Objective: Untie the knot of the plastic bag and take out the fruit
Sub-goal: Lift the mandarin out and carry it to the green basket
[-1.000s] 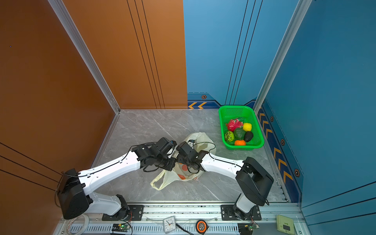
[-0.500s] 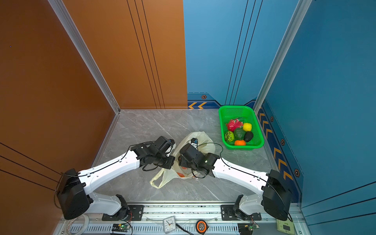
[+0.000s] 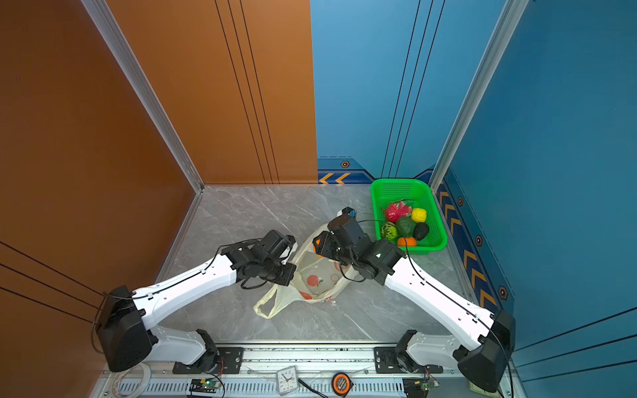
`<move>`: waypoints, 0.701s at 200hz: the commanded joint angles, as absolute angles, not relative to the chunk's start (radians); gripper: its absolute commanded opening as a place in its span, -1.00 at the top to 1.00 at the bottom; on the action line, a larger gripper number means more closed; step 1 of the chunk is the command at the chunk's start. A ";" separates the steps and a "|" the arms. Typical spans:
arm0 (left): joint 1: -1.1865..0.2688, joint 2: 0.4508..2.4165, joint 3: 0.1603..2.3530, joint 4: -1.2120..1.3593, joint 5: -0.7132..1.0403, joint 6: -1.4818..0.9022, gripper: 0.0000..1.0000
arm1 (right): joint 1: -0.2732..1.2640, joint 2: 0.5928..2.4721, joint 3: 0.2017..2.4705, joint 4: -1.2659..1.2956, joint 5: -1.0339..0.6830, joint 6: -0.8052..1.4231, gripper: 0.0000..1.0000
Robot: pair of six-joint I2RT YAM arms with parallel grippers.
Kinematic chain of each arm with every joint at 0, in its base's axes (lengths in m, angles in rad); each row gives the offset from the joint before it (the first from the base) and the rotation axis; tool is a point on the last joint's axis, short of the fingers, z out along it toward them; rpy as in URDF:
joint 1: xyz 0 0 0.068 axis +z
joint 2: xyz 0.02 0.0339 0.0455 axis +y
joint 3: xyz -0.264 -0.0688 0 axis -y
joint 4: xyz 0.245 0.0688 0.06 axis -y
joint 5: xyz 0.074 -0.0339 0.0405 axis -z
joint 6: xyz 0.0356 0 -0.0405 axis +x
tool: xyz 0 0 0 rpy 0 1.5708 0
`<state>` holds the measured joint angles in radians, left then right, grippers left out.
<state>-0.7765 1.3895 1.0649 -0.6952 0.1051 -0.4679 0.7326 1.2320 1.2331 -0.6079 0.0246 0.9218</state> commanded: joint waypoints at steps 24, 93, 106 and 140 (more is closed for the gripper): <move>-0.764 1.390 1.079 -0.692 0.079 -0.457 1.00 | 0.436 1.259 1.312 -0.654 -0.113 0.782 0.03; -0.764 1.407 1.092 -0.692 0.082 -0.469 1.00 | 0.047 1.582 1.424 -0.430 -0.158 0.703 0.03; -0.764 1.407 1.091 -0.692 0.083 -0.474 1.00 | 0.015 1.673 1.485 -0.405 -0.157 0.696 0.03; -0.766 1.408 1.096 -0.692 0.088 -0.479 1.00 | -0.032 1.902 1.686 -0.409 -0.133 0.676 0.03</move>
